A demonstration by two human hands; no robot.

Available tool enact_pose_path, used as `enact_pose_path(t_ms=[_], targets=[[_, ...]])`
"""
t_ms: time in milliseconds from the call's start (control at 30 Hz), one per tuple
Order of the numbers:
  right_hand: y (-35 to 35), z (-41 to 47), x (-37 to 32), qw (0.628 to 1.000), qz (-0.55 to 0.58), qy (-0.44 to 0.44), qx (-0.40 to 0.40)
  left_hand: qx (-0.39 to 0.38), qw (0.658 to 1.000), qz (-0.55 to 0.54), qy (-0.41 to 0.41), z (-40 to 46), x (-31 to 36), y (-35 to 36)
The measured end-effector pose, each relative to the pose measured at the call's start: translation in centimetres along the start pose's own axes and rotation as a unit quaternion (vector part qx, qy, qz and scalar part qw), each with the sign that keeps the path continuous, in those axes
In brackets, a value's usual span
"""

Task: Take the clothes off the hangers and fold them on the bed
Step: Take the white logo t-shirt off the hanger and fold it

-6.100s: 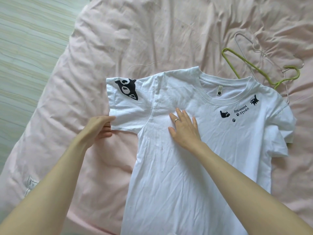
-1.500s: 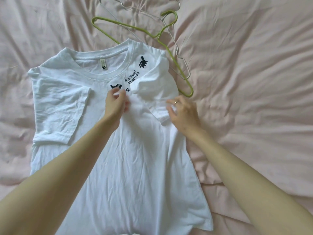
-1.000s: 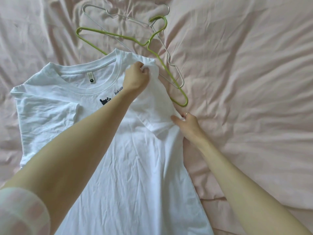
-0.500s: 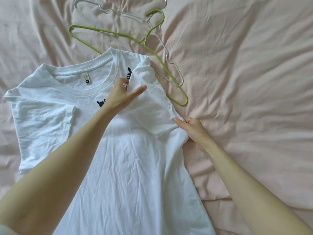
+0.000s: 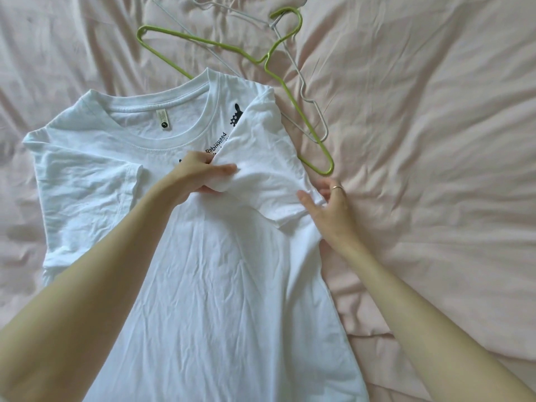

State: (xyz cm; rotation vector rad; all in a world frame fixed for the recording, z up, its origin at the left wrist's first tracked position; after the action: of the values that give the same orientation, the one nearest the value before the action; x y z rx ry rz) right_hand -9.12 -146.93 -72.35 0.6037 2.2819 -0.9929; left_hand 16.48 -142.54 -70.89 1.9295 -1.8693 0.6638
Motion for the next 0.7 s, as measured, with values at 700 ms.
enact_pose_path(t_ms=[700], targets=[[2.7, -3.6, -1.9, 0.829, -0.407, -0.378, 0.062, 0.14, 0.984, -0.097, 0.057, -1.7, -1.8, 0.2]])
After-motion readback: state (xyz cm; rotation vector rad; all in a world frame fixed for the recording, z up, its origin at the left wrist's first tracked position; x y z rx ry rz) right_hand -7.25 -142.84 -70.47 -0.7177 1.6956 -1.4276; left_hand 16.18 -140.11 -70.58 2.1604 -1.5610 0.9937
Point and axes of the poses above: each hand's wrist, its own z-axis towards the middle knuckle, its own y-axis out of the palm, x = y × z, the point moved 2 cm from there along z, towards the middle knuckle, and after that the axes turned 12 degrees about -x, right-handed, at the moved point
